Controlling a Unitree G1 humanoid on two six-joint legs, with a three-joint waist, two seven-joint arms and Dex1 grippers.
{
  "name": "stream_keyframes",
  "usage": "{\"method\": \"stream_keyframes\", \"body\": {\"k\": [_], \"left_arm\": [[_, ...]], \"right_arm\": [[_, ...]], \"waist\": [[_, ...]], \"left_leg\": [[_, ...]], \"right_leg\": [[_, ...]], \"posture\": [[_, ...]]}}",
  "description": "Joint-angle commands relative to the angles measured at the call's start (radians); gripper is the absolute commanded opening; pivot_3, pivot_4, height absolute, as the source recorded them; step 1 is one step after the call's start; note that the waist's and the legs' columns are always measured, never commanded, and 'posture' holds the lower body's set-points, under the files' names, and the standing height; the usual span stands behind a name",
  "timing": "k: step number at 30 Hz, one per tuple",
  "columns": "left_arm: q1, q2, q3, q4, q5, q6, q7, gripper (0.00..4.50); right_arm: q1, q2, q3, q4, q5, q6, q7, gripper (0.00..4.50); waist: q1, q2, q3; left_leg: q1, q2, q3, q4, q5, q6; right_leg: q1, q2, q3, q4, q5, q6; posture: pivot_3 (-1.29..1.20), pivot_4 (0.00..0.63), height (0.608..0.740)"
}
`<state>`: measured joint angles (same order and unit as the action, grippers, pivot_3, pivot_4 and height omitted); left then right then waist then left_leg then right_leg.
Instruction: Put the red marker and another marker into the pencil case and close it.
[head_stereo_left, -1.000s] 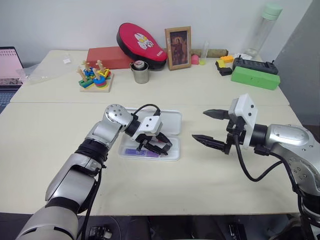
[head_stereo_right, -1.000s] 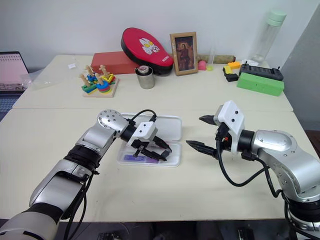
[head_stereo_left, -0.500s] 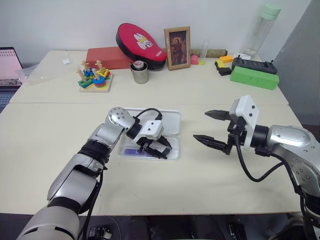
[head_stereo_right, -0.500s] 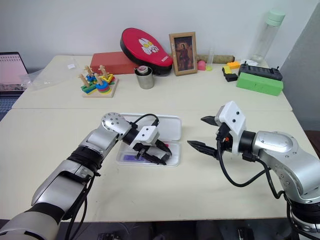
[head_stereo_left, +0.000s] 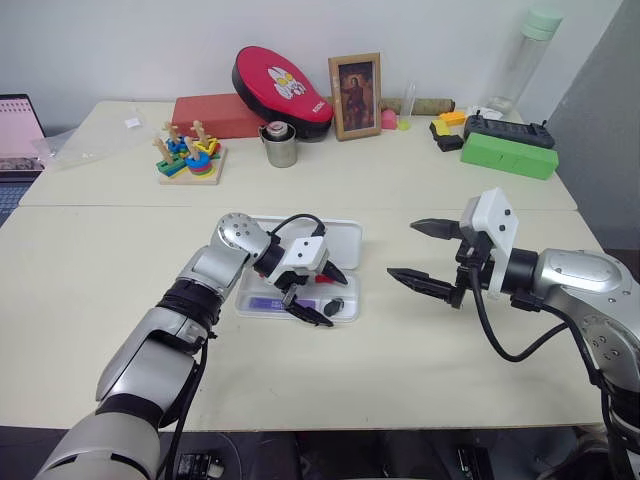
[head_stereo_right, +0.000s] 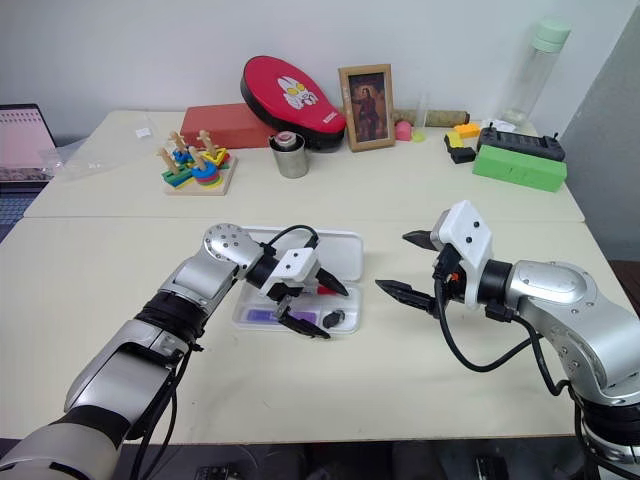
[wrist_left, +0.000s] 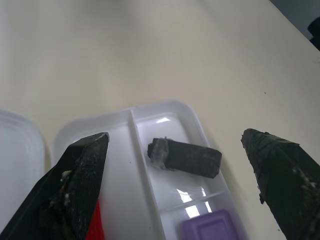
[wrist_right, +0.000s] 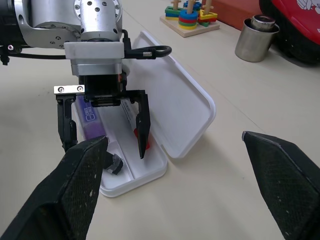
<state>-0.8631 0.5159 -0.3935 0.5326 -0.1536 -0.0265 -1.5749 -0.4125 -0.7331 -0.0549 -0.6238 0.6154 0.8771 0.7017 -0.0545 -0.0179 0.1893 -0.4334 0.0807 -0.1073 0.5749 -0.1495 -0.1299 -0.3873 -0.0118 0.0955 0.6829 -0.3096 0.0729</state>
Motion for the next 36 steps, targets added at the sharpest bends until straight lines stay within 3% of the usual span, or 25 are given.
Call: {"method": "stream_keyframes", "body": {"k": [1,8,10,14,17,29,32,36], "left_arm": [[0.024,0.036,0.105,-0.132,-0.045,0.076,0.077,4.48],[0.122,0.058,0.334,-0.414,-0.183,0.375,0.340,4.48],[0.183,0.065,0.454,-0.554,-0.259,0.499,0.463,4.48],[0.334,0.101,0.648,-0.796,-0.386,0.692,0.627,4.50],[0.454,0.136,0.741,-0.920,-0.461,0.773,0.676,4.50],[0.680,0.167,0.878,-1.128,-0.616,0.852,0.832,4.50],[0.715,0.173,0.903,-1.162,-0.652,0.864,0.867,4.50],[0.749,0.180,0.926,-1.193,-0.696,0.868,0.908,4.50]], "right_arm": [[-0.022,-0.001,-0.016,-0.012,0.014,-0.028,0.005,4.50],[-0.083,0.032,0.002,0.044,0.004,-0.063,0.004,4.50],[-0.160,0.072,0.037,0.120,-0.028,-0.078,-0.016,4.50],[-0.302,0.157,0.088,0.284,-0.084,-0.110,-0.047,3.84],[-0.359,0.204,0.111,0.359,-0.099,-0.129,-0.035,2.99],[-0.612,0.411,0.348,0.942,-0.418,-0.346,-0.041,0.07],[-0.648,0.440,0.390,1.068,-0.493,-0.412,-0.023,0.07],[-0.648,0.452,0.422,1.094,-0.531,-0.439,0.054,0.07]], "waist": [[-0.001,0.000,0.000],[-0.003,0.000,0.000],[-0.005,0.000,0.000],[-0.022,0.000,0.000],[-0.027,0.000,0.000],[-0.028,0.000,0.000],[-0.026,-0.001,0.000],[-0.025,0.000,0.000]], "left_leg": [[0.000,0.000,0.000,0.000,0.000,0.000],[0.001,0.000,0.000,0.001,0.000,0.000],[0.001,0.000,-0.001,0.001,0.000,0.000],[0.002,0.001,0.000,0.002,0.000,0.000],[0.003,0.001,-0.001,0.001,0.000,0.000],[0.004,0.000,0.000,0.002,0.000,0.000],[0.003,0.000,0.000,0.001,0.000,0.000],[0.003,0.000,0.000,0.000,0.000,0.000]], "right_leg": [[0.000,0.000,0.000,0.000,0.000,0.000],[0.000,0.000,0.000,0.002,0.000,0.000],[0.001,0.000,0.000,0.002,0.000,0.000],[0.000,0.000,0.001,0.005,0.000,0.000],[0.000,0.000,0.000,0.008,0.000,-0.001],[0.000,0.000,0.000,0.009,0.000,-0.001],[0.000,0.000,0.000,0.009,0.000,-0.001],[-0.001,0.000,0.000,0.008,0.000,-0.001]], "posture": [[0.00,0.150,0.740],[0.00,0.150,0.740],[0.00,0.150,0.740],[0.00,0.150,0.740],[0.00,0.150,0.740],[0.00,0.150,0.740],[0.00,0.150,0.740],[0.00,0.150,0.740]]}}
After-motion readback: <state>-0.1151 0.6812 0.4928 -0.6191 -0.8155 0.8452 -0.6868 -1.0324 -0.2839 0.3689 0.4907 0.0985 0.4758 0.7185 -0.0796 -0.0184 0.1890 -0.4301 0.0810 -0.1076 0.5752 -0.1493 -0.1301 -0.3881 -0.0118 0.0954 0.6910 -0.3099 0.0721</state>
